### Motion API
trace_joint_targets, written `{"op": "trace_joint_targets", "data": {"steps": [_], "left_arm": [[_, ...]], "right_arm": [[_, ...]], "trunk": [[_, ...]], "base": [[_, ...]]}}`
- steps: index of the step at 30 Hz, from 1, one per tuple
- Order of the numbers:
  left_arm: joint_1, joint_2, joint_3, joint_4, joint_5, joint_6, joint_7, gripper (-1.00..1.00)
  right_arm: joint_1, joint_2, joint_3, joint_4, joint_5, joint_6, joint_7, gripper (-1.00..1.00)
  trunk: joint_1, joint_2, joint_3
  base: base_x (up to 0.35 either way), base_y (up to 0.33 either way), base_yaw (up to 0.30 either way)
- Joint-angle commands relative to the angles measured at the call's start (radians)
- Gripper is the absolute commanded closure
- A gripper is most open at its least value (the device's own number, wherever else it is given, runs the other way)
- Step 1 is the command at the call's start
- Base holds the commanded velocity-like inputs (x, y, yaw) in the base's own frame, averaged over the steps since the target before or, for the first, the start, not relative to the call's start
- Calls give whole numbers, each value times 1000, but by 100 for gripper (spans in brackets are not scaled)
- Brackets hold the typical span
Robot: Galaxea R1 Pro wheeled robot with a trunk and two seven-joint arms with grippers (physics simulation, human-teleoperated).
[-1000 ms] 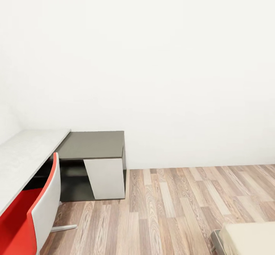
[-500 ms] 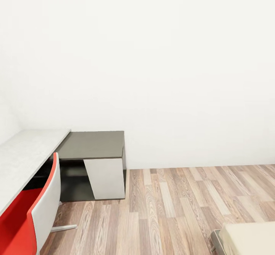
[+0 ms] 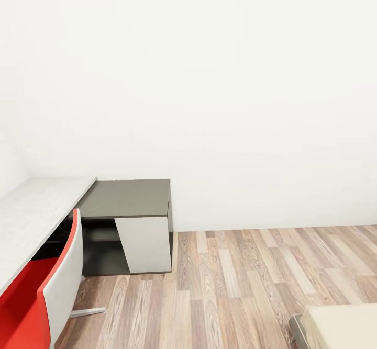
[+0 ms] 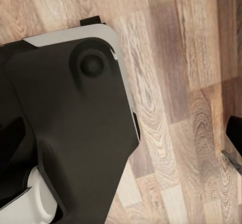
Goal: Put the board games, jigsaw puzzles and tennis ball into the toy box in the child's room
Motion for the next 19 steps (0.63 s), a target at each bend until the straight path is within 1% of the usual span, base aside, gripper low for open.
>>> {"op": "trace_joint_targets", "data": {"steps": [1, 19], "left_arm": [[-1, 0, -8, -4, 7, 0, 8, -100], [-1, -1, -10, -4, 7, 0, 8, -100]], "right_arm": [[-1, 0, 8, -2, -5, 5, -5, -100], [0, 0, 8, -2, -5, 5, -5, -100]], "trunk": [[1, -2, -2], [1, -2, -2]], "base": [[0, 0, 0], [0, 0, 0]]}}
